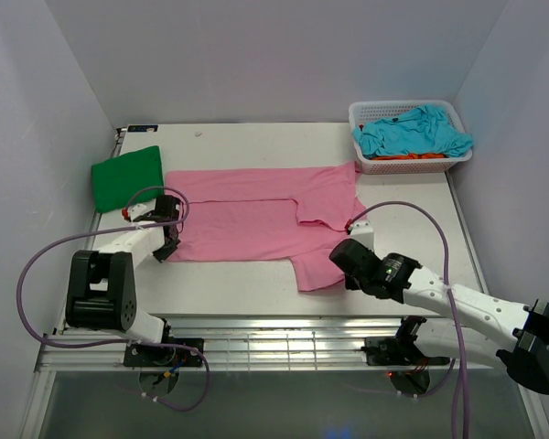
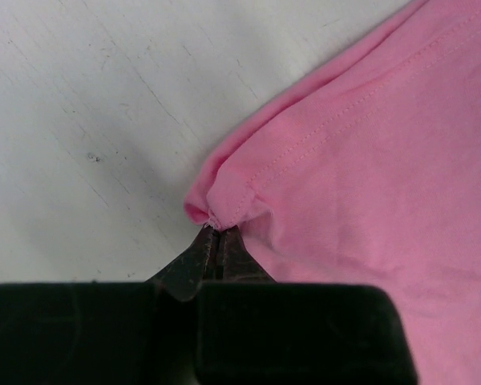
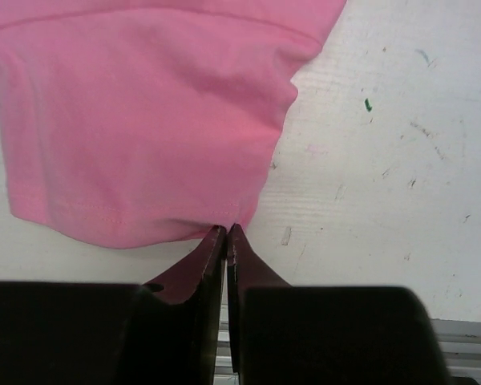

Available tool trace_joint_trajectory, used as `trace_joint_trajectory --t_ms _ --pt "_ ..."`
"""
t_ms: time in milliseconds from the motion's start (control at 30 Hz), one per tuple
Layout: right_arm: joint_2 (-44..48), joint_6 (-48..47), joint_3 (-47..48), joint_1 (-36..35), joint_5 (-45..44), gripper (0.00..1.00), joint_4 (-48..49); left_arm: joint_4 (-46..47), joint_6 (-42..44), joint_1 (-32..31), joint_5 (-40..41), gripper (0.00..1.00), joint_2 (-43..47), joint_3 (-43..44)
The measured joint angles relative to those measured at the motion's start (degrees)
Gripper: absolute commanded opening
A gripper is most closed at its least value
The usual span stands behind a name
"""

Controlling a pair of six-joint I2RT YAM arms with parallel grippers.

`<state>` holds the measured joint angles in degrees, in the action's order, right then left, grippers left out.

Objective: Fold and stack the t-shirts
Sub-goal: Fold the tshirt

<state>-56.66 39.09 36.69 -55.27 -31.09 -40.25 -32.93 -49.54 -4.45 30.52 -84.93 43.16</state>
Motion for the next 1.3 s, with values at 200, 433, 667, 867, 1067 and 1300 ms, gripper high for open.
trace_joint_trajectory --t_ms 200,433,667,867,1067,1300 --pt "-6.5 -3.3 9.6 0.2 -6.1 0.08 0.0 -0.5 0.8 0.0 -1.8 0.0 0.6 1.0" --pt "-15.3 -8.5 16.3 4.2 -10.5 0.08 2.3 -0.4 3.1 0.0 -2.6 0.0 -5.6 8.6" --pt "-22.9 -17.0 20.0 13.1 -10.4 0.08 8.5 -0.5 6.3 0.0 -3.0 0.0 -13.1 17.5" --pt "-31.8 -23.7 26.7 18.4 -8.3 0.08 13.2 -0.6 8.1 0.2 -3.0 0.0 -19.6 23.1" --pt "-39.9 -29.0 35.6 21.5 -6.1 0.08 16.0 -1.4 9.8 1.0 -3.2 0.0 -23.4 28.6" --pt "-44.7 -33.2 42.5 23.7 -4.9 0.08 16.7 -1.9 11.8 1.4 -4.0 0.0 -26.4 36.4"
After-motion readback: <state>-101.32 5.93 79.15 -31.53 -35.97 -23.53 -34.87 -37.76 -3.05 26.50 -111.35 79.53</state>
